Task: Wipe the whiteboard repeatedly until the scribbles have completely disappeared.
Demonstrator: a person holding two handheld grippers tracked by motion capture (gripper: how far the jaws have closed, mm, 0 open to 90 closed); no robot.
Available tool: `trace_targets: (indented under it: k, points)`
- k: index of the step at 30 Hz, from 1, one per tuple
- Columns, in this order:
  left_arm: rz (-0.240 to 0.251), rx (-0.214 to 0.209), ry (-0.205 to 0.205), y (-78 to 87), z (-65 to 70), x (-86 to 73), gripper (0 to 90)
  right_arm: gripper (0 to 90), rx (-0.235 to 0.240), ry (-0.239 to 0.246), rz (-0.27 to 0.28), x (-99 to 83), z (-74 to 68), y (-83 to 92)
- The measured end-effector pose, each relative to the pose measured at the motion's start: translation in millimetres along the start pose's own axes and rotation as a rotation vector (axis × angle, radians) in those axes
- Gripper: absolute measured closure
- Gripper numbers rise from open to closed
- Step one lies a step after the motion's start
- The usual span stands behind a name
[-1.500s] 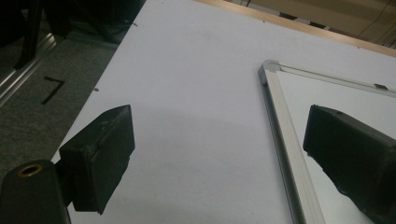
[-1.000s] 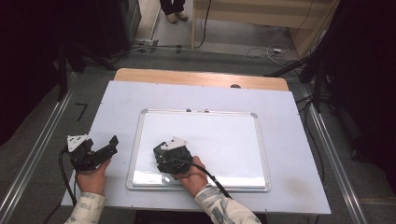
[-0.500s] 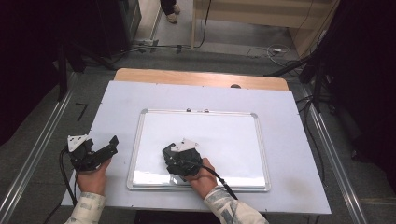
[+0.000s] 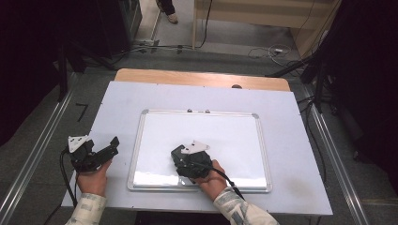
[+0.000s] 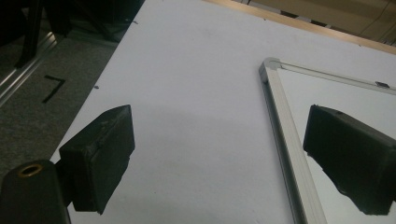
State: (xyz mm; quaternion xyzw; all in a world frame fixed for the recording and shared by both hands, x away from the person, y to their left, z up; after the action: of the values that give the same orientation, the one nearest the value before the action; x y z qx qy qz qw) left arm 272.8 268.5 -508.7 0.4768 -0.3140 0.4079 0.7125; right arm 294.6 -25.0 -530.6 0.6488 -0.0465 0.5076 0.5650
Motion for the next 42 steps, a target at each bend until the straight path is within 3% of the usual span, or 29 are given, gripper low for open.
trace_targets:
  k: [42]
  points:
    - [-0.006, 0.003, -0.006, -1.0, 0.6, -0.7, 9.5, 38.3, -0.052, -0.045, -0.008, -38.7, 63.6, 27.2]
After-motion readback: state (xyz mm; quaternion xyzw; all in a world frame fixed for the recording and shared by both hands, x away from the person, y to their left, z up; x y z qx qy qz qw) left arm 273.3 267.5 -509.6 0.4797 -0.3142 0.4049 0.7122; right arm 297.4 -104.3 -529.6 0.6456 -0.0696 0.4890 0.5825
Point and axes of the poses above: each handheld gripper's, and its own axes: y roughly backward along the jaws, x roughly out of its top, z roughly to its right, the point moved 5 cm from there along -y, roughly forward along the jaws, and after that the axes turned 12 degrees about -x, right-handed, at the moved point
